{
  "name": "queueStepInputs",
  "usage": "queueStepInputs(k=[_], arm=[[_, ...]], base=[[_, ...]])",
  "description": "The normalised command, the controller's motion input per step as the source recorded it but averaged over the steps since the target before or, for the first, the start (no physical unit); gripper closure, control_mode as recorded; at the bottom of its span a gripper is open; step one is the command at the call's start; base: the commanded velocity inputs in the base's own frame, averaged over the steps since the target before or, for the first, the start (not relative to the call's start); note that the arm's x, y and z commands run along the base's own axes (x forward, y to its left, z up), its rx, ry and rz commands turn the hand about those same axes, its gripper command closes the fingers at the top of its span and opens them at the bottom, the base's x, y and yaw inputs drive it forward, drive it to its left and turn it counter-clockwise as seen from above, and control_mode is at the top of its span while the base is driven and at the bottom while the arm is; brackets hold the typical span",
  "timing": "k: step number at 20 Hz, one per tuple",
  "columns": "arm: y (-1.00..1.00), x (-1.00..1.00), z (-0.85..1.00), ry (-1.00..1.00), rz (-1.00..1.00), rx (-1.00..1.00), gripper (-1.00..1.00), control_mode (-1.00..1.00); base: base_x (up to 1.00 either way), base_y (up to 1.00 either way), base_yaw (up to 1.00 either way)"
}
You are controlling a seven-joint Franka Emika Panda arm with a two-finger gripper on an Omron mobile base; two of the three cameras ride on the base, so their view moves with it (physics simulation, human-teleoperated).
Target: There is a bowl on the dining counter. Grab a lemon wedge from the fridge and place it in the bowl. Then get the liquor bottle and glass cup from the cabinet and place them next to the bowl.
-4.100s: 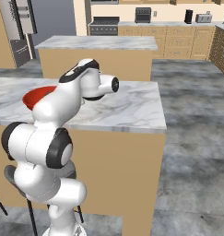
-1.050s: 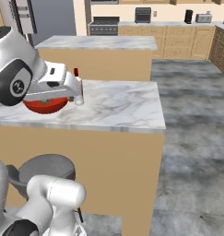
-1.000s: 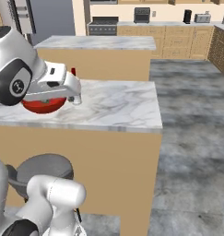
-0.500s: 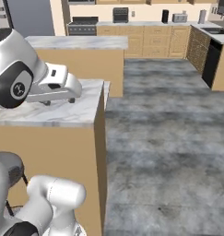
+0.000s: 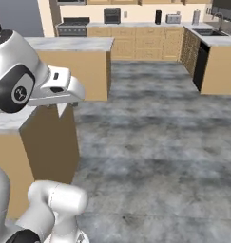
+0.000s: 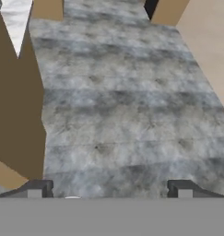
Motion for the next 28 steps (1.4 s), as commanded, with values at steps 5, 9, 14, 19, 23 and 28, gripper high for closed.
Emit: queueStepInputs(k=[5, 9, 14, 19, 23, 28], arm=[[0.00, 0.00, 0.00, 0.00, 0.00, 0.00, -1.00, 1.00], [0.00, 0.00, 0.00, 0.00, 0.00, 0.00, -1.00, 1.00], [0.00, 0.00, 0.00, 0.00, 0.00, 0.00, -1.00, 1.00], [0.00, 0.00, 0.00, 0.00, 0.00, 0.00, -1.00, 1.00], [0.00, 0.00, 0.00, 0.00, 0.00, 0.00, -1.00, 1.00], [0.00, 0.00, 0.00, 0.00, 0.00, 0.00, -1.00, 1.00]], base=[[0.71, -1.00, 0.27], [0.94, -1.00, 0.26], [1.00, -0.95, 0.19], [1.00, -0.43, 0.01], [1.00, -0.17, 0.00], [1.00, -0.14, 0.00]])
